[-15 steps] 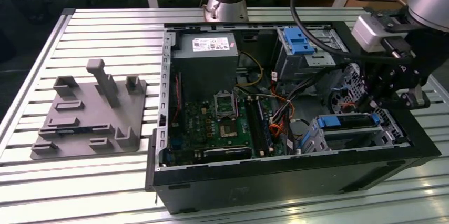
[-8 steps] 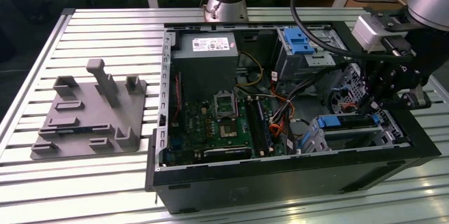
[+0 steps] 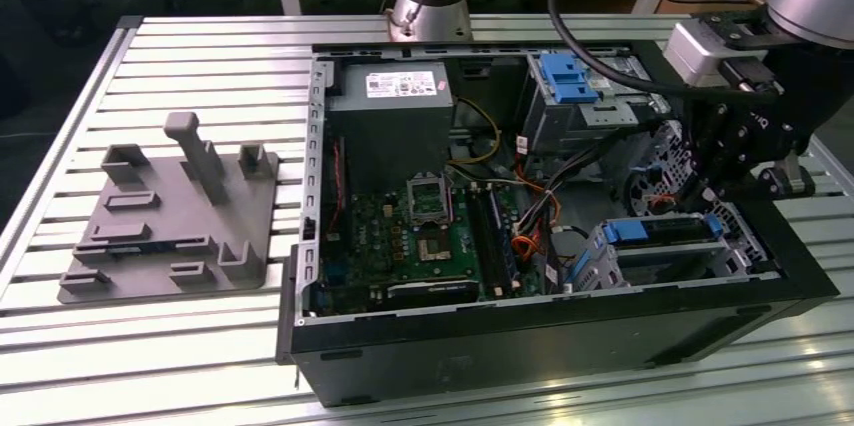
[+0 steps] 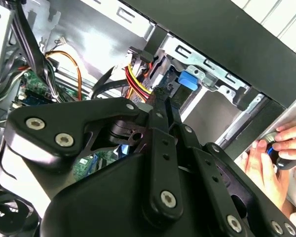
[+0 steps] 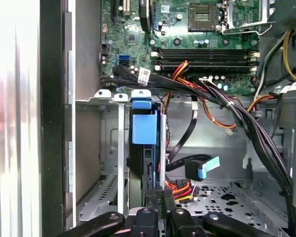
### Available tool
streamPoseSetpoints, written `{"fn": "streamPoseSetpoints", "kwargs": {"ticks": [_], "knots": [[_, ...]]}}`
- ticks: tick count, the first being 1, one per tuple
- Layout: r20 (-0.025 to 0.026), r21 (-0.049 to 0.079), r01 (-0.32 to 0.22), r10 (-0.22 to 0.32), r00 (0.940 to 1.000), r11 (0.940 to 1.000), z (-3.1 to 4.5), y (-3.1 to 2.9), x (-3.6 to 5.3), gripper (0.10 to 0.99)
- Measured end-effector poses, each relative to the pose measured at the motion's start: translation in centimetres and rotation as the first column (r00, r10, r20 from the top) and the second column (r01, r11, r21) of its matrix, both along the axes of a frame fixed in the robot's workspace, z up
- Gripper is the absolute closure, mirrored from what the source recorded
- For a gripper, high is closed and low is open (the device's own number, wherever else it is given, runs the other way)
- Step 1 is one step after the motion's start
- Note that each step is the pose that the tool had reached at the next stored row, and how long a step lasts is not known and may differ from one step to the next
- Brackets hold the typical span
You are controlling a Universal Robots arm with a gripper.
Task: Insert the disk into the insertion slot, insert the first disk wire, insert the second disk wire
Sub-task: 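Insert the first disk wire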
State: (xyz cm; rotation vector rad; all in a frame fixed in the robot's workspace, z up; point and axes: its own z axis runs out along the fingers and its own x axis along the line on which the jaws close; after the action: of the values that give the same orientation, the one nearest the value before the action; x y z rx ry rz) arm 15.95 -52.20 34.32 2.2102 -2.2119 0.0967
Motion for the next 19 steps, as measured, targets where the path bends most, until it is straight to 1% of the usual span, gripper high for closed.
{"fn": "streamPoseSetpoints", "kwargs": {"ticks": [1, 2, 4, 7, 8, 19], "knots": [[-0.0016, -0.007, 0.0, 0.0, 1.0, 1.0, 0.0, 0.02, 0.0, 0.922], [-0.0021, -0.011, 0.0, 0.0, 1.0, 0.9999, -0.01, 0.02, 0.02, 0.922], [-0.0023, -0.015, 0.0, 0.0, 1.0, 0.9999, -0.01, 0.01, 0.02, 0.922], [-0.0023, -0.017, 0.0, 0.0, 1.0, 0.9998, -0.02, 0.02, 0.02, 0.922], [-0.0023, -0.018, 0.001, -0.001, 1.0, 0.9998, -0.13, -0.01, 0.02, 0.922], [-0.0023, -0.018, 0.001, -0.001, 1.0, 0.9998, -0.26, -0.18, 0.06, 0.922]]}}
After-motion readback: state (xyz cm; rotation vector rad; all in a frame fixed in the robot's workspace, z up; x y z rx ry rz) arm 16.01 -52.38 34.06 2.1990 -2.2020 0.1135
